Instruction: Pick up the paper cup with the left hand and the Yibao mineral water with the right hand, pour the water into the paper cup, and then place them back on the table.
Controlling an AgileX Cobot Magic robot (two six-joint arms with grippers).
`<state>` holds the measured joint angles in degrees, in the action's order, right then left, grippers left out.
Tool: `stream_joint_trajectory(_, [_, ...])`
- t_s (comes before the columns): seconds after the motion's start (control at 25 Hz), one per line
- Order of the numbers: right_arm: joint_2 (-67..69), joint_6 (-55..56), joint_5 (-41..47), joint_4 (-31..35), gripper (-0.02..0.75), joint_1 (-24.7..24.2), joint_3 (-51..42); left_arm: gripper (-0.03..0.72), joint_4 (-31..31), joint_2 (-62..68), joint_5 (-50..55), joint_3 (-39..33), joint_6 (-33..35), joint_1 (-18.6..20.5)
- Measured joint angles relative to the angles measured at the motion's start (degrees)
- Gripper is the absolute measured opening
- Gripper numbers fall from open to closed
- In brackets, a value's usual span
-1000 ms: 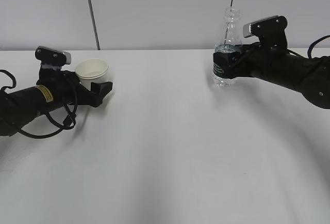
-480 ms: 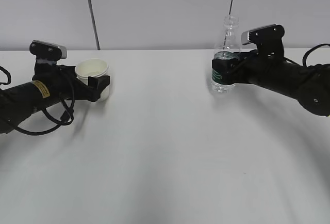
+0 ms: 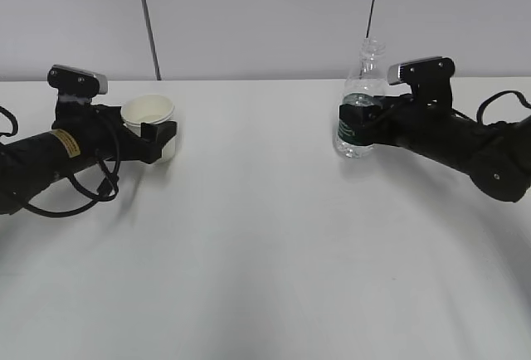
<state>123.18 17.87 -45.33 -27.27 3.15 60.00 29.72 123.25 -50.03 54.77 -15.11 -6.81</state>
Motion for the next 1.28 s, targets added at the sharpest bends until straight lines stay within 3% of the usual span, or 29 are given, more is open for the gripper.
stream_joint_trajectory(1.28, [3.16, 0.00, -4.57, 0.56, 0.519, 0.00, 0.34, 0.591, 0.00, 0.00, 0.02, 0.00, 0.00, 0.00])
